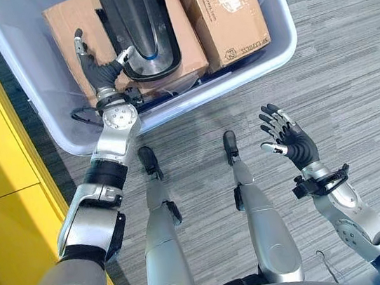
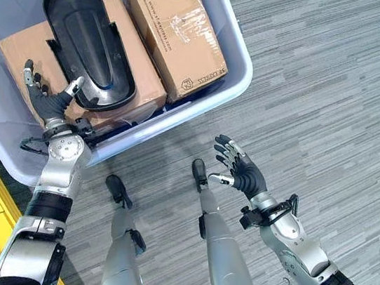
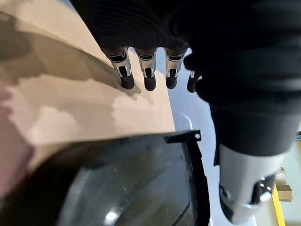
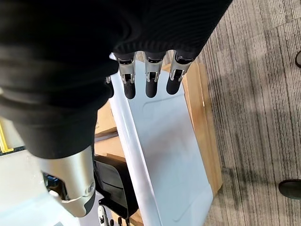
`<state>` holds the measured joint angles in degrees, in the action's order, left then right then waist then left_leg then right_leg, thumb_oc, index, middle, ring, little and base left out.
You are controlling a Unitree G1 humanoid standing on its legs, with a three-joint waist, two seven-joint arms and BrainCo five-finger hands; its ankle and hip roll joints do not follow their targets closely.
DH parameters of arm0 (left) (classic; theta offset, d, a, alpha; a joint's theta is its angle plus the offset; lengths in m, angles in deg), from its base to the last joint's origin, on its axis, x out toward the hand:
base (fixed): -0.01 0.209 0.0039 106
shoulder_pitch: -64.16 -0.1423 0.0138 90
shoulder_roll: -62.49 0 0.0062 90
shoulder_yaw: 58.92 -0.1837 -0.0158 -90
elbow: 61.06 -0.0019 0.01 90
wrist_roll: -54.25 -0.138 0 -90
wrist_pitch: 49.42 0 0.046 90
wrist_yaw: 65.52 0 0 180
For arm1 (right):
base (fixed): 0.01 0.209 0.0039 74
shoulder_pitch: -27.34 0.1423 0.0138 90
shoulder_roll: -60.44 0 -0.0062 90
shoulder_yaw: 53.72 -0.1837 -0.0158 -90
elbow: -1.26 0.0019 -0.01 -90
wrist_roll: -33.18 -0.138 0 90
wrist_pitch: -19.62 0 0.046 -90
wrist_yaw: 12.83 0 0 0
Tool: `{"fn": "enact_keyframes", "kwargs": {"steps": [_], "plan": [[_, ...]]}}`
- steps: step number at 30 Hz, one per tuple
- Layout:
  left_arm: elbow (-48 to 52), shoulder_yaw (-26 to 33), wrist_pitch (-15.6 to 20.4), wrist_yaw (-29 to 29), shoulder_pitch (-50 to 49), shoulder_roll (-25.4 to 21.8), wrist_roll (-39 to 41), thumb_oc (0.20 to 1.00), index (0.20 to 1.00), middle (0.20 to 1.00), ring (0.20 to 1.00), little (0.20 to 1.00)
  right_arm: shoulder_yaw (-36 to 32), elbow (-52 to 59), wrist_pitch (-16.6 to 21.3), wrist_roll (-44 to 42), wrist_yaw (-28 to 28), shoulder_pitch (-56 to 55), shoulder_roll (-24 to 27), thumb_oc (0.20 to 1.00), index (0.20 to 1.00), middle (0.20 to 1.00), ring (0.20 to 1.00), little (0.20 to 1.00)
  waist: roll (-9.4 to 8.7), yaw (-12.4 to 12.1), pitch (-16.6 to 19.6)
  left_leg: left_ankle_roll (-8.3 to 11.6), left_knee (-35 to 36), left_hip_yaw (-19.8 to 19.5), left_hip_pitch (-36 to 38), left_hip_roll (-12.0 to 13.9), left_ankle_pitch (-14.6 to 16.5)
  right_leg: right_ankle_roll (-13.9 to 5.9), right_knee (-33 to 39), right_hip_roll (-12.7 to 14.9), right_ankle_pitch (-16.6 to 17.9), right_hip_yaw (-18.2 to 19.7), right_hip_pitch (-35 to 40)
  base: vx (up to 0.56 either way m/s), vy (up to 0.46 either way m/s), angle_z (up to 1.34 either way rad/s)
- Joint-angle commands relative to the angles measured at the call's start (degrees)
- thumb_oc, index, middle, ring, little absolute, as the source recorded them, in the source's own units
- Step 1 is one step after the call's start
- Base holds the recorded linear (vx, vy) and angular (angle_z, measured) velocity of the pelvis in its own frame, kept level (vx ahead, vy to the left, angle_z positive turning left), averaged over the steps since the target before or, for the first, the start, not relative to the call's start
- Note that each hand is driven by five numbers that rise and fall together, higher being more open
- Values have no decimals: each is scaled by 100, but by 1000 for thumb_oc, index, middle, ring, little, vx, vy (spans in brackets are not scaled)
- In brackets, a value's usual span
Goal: Move parts from the plastic box to the shelf.
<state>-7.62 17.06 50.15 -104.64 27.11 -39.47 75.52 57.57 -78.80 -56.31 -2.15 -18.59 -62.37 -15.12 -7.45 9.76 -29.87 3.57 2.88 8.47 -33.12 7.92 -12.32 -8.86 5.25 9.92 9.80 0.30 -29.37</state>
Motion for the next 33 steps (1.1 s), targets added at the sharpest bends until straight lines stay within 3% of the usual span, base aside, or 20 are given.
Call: {"fn": "enact_keyframes", "kwargs": {"steps": [1,14,30,31,32,33], "plan": [[-402,94,92,-10,463,-310,-70,1000,1000,1000,1000,1000,-219,92,204,-150,38,19,291,1000,1000,1000,1000,1000,-146,18,12,195,-995,-305,48,335,1031,-50,-629,279,-712,-91,660,0,0,0],[-1279,-293,-77,92,1177,-121,4,1000,1000,1000,1000,1000,-216,112,226,-277,94,-22,418,1000,1000,1000,1000,1000,-176,118,12,198,-1061,-320,-76,342,1038,-50,-670,257,-709,-27,565,0,0,0],[-2996,-226,-456,480,1720,-148,678,1000,1000,1000,1000,1000,-149,218,190,-420,168,-184,531,1000,1000,1000,1000,1000,-202,212,8,202,-1146,-336,-404,335,1037,-55,-706,235,-691,9,298,0,0,0],[-3161,-206,-539,565,1745,-122,753,319,319,319,319,319,-143,240,158,-466,193,-214,541,1000,1000,1000,1000,1000,-204,224,8,200,-1150,-342,-437,329,1039,-47,-707,225,-691,18,272,0,0,0],[-3235,-208,-587,602,1747,-135,725,200,200,200,200,200,-160,234,151,-470,197,-241,540,1000,1000,1000,1000,1000,-208,226,8,199,-1161,-342,-458,330,1042,-46,-713,224,-694,13,256,0,0,0],[-3336,-225,-676,652,1717,-139,629,200,200,200,200,200,-165,203,124,-472,196,-268,534,1000,1000,1000,1000,1000,-214,229,8,194,-1175,-345,-486,328,1048,-43,-730,220,-696,15,226,0,0,0]]}}
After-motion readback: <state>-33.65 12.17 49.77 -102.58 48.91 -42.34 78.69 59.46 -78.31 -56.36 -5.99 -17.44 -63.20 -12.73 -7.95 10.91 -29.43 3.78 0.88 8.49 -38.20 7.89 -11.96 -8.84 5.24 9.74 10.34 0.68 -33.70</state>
